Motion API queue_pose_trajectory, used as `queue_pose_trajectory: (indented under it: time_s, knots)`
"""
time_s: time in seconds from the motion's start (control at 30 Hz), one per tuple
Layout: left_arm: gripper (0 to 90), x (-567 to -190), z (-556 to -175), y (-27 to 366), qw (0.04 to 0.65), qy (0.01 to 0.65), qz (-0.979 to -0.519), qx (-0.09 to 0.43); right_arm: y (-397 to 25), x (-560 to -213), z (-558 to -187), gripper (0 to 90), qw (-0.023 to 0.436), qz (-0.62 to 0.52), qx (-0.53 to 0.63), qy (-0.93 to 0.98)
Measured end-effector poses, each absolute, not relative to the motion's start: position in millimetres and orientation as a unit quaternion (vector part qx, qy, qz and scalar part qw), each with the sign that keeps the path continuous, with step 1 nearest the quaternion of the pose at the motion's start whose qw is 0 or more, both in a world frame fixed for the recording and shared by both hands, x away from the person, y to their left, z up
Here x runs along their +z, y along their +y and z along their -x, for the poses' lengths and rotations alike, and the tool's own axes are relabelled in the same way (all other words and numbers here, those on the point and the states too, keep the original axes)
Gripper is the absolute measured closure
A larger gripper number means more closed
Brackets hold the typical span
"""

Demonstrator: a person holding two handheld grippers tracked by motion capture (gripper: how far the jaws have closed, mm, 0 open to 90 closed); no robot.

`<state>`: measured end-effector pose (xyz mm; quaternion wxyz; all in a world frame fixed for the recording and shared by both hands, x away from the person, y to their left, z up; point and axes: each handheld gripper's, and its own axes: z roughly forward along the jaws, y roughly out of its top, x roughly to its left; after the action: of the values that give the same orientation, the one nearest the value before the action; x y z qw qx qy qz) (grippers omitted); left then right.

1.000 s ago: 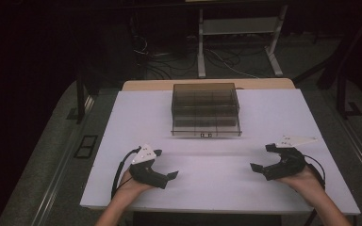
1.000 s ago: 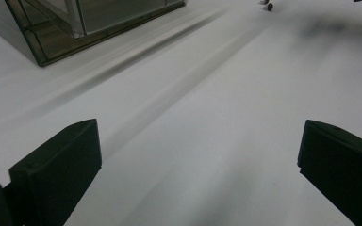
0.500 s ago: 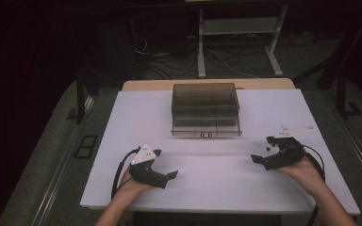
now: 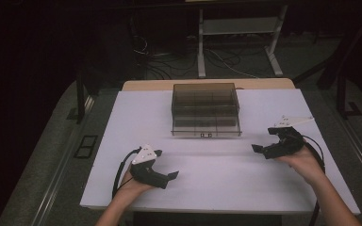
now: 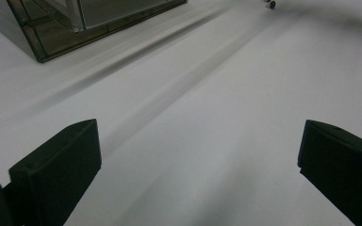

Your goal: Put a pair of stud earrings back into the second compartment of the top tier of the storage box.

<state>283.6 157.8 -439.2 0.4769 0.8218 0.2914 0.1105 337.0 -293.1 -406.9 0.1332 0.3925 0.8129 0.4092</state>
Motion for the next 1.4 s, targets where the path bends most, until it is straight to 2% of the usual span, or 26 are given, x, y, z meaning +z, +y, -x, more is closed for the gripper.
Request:
queue_pose_trajectory:
  time_s: [0.5, 0.57, 0.63, 0.67, 0.83, 0.9, 1.0, 1.17, 1.4]
  knots:
    - [0.0, -440, -285, 160, 0.480, 0.290, -0.821, 0.110, -307, -412, -353, 0.7, 0.141, -0.420, 0.392, 0.806]
    - [0.0, -440, -285, 160, 0.480, 0.290, -0.821, 0.111, -311, -413, -354, 8.1, 0.138, -0.423, 0.389, 0.807]
    - [0.0, -439, -285, 160, 0.482, 0.291, -0.819, 0.112, -313, -412, -353, 8.2, 0.139, -0.428, 0.388, 0.805]
    - [0.0, -439, -285, 161, 0.482, 0.291, -0.819, 0.112, -314, -412, -353, 13.0, 0.143, -0.427, 0.387, 0.804]
    - [0.0, -440, -285, 160, 0.481, 0.288, -0.821, 0.110, -318, -413, -353, 14.7, 0.145, -0.429, 0.382, 0.806]
    - [0.0, -440, -285, 159, 0.481, 0.288, -0.821, 0.110, -319, -413, -353, 20.5, 0.142, -0.428, 0.378, 0.809]
    - [0.0, -440, -285, 160, 0.481, 0.287, -0.821, 0.109, -322, -414, -353, 24.6, 0.139, -0.428, 0.377, 0.809]
    - [0.0, -440, -285, 160, 0.481, 0.287, -0.822, 0.107, -330, -413, -351, 38.3, 0.141, -0.427, 0.375, 0.811]
    - [0.0, -440, -285, 160, 0.482, 0.286, -0.821, 0.108, -337, -417, -352, 47.0, 0.138, -0.427, 0.371, 0.813]
